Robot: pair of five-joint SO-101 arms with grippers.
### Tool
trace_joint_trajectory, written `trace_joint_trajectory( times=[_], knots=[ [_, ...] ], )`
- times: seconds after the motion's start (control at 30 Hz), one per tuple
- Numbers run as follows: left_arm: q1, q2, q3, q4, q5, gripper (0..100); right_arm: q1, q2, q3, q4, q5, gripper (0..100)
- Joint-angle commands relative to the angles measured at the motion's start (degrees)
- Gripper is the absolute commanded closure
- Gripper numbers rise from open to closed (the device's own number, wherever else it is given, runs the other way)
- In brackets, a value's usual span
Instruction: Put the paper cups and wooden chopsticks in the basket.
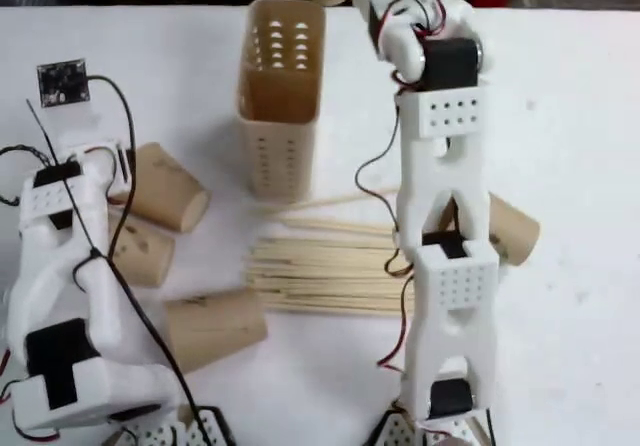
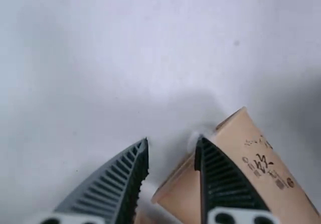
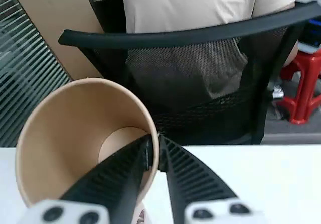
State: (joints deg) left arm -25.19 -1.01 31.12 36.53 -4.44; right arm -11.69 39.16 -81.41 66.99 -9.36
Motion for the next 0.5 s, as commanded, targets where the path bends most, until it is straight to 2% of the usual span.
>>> trace_joint_trajectory(
  times=[0.0, 0.47],
  knots=[
    [1.8, 0.6, 2.0, -0.1, 0.2, 83, 0.3, 0.4, -0.9, 0.7, -1.2, 98.1],
    [1.8, 0.7, 2.0, -0.1, 0.2, 83, 0.0, -3.1, -1.2, 12.1, -0.1, 98.1]
  ],
)
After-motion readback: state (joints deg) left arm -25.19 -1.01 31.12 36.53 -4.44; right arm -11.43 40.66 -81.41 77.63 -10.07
